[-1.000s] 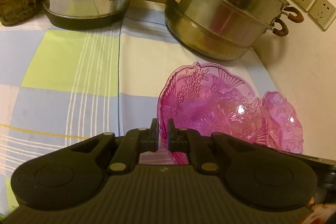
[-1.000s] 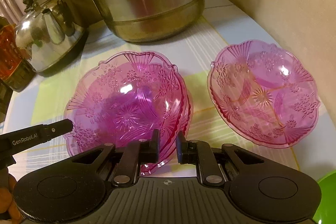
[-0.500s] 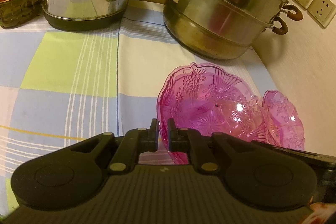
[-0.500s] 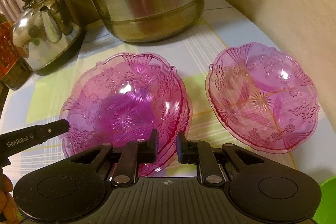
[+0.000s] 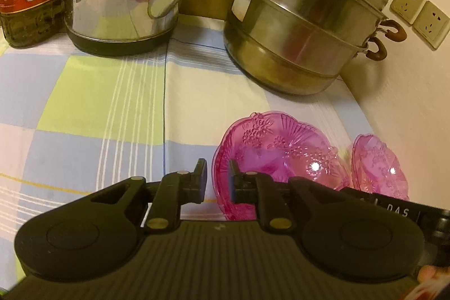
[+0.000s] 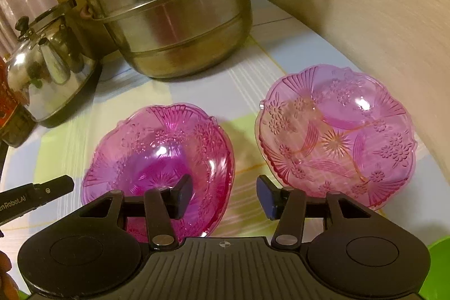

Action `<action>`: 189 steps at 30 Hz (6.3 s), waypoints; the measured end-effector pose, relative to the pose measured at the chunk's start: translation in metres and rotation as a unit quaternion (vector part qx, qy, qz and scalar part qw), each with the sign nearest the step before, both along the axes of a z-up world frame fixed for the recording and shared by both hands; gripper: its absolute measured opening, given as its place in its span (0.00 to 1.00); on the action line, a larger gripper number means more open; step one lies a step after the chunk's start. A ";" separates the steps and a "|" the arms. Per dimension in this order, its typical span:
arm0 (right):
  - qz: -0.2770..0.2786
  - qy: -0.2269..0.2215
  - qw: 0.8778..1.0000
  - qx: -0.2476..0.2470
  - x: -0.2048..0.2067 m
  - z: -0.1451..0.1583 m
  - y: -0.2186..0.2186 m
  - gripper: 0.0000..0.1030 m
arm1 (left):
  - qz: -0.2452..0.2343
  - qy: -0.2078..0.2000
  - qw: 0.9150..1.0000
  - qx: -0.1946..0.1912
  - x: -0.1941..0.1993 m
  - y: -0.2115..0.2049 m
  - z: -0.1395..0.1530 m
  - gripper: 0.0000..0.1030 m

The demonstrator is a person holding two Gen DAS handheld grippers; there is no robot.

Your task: Organize plates and bowls

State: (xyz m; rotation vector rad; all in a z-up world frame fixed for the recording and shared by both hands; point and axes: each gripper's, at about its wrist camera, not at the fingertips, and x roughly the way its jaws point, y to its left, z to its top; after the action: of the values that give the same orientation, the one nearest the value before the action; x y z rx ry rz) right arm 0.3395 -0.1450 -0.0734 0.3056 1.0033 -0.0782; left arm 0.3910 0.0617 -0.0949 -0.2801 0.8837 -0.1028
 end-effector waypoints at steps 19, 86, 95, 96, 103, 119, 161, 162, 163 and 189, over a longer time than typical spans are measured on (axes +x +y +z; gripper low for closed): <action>-0.038 -0.042 0.998 0.028 -0.021 0.032 -0.010 0.49 | -0.042 -0.035 0.998 -0.020 -0.020 -0.020 0.036 0.12; -0.070 0.072 0.993 0.061 -0.022 -0.024 -0.185 0.15 | -0.061 0.099 0.991 -0.068 0.006 -0.209 -0.030 0.12; -0.062 0.059 0.995 0.049 -0.028 -0.014 -0.180 0.15 | -0.063 0.093 0.991 -0.069 0.004 -0.204 -0.021 0.12; -0.063 0.059 0.995 0.050 -0.029 -0.014 -0.180 0.15 | -0.062 0.096 0.991 -0.072 0.004 -0.203 -0.021 0.12; -0.061 0.062 0.995 0.050 -0.027 -0.012 -0.181 0.15 | -0.043 0.124 0.987 -0.091 0.009 -0.198 -0.027 0.12; -0.046 0.041 0.998 0.029 -0.034 0.002 -0.173 0.14 | -0.048 0.101 0.990 -0.090 -0.001 -0.194 -0.012 0.10; 0.059 -0.018 0.997 0.046 -0.065 0.104 -0.029 0.15 | 0.026 0.042 0.996 -0.076 -0.080 -0.046 0.094 0.10; 0.060 -0.017 0.997 0.046 -0.064 0.103 -0.028 0.15 | 0.026 0.043 0.996 -0.076 -0.079 -0.045 0.093 0.10; 0.061 -0.015 0.997 0.046 -0.064 0.102 -0.027 0.15 | 0.026 0.044 0.996 -0.076 -0.078 -0.044 0.091 0.10; 0.073 0.045 0.995 0.048 -0.001 0.028 -0.021 0.15 | 0.031 0.088 0.994 -0.064 -0.023 -0.034 0.020 0.11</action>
State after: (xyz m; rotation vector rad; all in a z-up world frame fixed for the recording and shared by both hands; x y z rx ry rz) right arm 0.3388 -0.1663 -0.0456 0.3191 1.1187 0.0895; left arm 0.3684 0.0275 -0.0745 -0.4410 1.0434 -0.0779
